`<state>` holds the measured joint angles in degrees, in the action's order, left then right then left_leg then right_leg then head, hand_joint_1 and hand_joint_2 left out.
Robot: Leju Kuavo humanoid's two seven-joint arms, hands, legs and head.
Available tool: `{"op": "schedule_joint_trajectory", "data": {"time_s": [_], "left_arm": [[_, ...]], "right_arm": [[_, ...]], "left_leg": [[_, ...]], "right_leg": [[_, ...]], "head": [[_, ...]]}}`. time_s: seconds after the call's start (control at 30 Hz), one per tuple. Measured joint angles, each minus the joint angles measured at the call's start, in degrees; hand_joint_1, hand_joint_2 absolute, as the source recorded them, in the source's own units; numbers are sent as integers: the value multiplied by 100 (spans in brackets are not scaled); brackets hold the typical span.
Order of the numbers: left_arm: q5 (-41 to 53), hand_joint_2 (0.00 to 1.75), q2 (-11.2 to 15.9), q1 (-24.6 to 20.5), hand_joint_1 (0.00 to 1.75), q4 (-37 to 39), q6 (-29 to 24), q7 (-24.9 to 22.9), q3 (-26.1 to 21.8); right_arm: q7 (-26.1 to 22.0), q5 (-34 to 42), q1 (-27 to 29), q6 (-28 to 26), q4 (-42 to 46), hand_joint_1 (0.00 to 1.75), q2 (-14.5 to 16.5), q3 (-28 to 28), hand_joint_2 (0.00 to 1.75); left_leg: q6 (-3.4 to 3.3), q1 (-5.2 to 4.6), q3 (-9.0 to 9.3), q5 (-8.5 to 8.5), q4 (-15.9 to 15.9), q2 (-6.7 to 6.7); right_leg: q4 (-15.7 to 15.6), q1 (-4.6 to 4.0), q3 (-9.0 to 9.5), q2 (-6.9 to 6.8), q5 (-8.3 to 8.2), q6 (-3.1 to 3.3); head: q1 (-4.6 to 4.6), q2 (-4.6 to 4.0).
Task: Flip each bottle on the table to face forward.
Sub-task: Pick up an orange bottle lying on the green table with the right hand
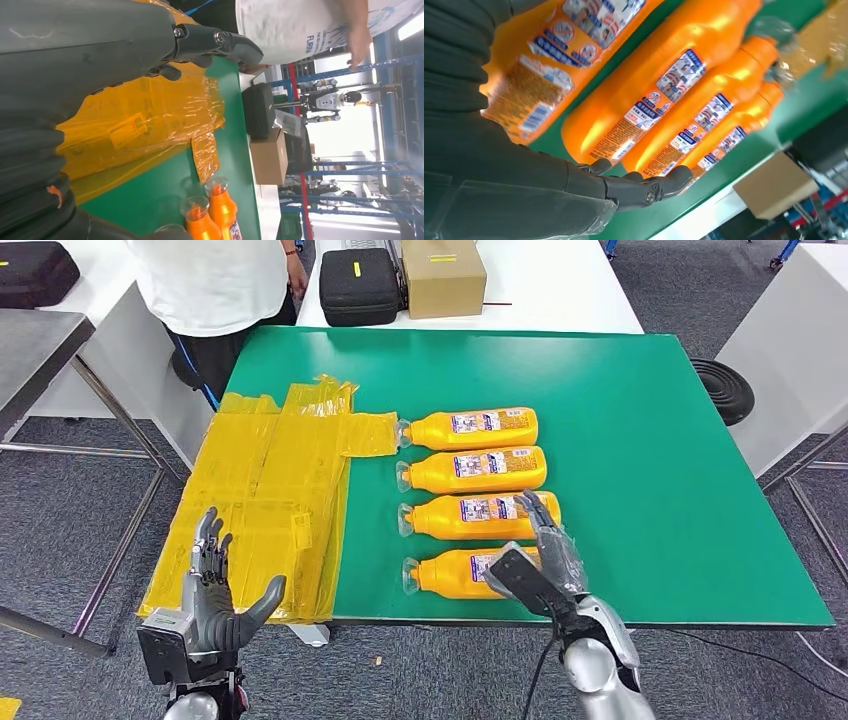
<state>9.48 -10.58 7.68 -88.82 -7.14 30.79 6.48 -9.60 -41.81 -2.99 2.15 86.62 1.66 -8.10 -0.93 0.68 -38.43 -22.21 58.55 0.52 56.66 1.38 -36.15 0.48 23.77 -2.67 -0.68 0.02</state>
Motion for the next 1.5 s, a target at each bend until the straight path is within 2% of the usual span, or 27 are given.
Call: {"op": "schedule_joint_trajectory", "data": {"time_s": [0.4,0.67,0.97,1.2,1.33,1.5], "left_arm": [[-54,175,0,25,0,-14,-18,-4,-91],[-108,175,0,158,0,-92,-94,-25,-166],[-204,175,0,213,0,-126,-130,-216,-234],[-526,175,4,267,0,-141,47,-315,-318],[-347,175,9,285,0,-116,-245,-295,-356],[-264,175,13,288,0,-87,-456,-303,-424]], "right_arm": [[254,-272,-675,332,-523,0,-603,-510,175],[161,95,-1243,639,-896,0,-1003,-1009,175],[168,324,-1600,703,-1108,0,-1175,-1386,175],[87,963,-1918,989,-1266,0,-1239,-1599,175],[0,1574,-1944,1211,-1287,0,-1339,-1633,175],[38,1838,-1881,1349,-1123,0,-1571,-1665,175]], "left_leg": [[0,0,-2,0,0,2],[-1,0,-2,1,0,3],[-1,0,-3,0,0,2],[-1,0,-3,1,1,3],[-2,-1,-3,1,2,6],[-2,-1,-3,-1,2,5]], "right_leg": [[0,0,1,-1,0,-1],[0,0,1,-2,0,-1],[1,-1,1,-1,0,-1],[1,0,1,-2,0,-1],[1,0,1,-6,0,-1],[1,0,0,-5,0,-1]], "head": [[0,0],[0,0],[-1,0],[0,0],[-1,0],[-1,0]]}}
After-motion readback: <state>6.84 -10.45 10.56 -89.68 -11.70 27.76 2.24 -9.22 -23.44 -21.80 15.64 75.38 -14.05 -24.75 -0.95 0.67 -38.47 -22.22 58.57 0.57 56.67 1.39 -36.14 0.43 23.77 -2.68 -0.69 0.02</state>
